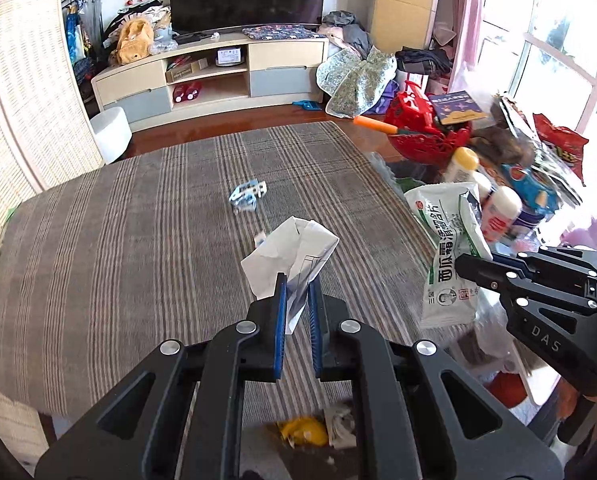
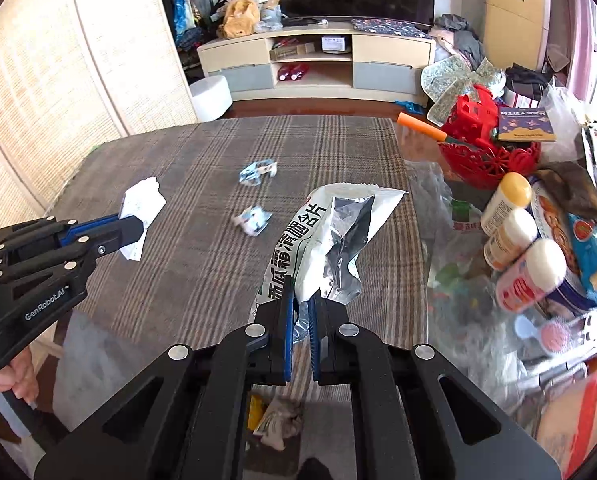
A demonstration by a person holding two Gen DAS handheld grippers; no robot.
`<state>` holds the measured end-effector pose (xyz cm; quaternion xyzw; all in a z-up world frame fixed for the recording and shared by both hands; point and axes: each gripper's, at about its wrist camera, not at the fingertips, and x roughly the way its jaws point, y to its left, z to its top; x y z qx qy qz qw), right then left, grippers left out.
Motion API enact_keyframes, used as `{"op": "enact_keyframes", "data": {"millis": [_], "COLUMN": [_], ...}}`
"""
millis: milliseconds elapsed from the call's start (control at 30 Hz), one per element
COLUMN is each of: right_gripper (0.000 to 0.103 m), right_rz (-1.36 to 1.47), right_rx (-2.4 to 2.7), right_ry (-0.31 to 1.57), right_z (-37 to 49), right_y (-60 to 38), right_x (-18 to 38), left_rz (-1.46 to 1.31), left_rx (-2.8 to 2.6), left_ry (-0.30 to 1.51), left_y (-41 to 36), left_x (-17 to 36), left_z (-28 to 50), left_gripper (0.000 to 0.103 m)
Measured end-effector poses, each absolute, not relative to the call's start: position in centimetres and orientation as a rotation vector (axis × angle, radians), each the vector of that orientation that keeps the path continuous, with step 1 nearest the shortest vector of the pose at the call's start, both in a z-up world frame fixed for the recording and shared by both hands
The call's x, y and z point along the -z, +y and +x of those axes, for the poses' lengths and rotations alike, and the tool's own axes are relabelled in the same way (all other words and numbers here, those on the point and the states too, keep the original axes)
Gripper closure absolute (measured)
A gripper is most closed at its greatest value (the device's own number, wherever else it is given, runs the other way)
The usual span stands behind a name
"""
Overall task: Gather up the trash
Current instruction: 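Carry the paper and snack wrapper to the bin and release both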
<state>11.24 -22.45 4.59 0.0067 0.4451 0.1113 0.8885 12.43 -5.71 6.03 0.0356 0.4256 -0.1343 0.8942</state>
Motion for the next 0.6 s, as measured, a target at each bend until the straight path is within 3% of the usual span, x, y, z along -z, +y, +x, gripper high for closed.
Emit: {"op": "enact_keyframes", "data": {"millis": [267, 600], "right_gripper": [0.095, 0.095], "right_rz": [0.019, 0.037], "right_rx": [-0.272, -0.33], "right_ry": [0.962, 1.116], "right_z": [3.4, -2.8], "right_y": [-20.7, -18.0], "right_x": [-3.1, 6.1], "left_rz": [0.013, -0.096], "left_rx": [0.276, 0.266], "left_ry": [0.911, 1.035], "left_y": [-3.9, -1.6], "left_x": [-4.7, 4.7], "left_z": [3.9, -2.2], "left_gripper": [0.094, 0.094]}}
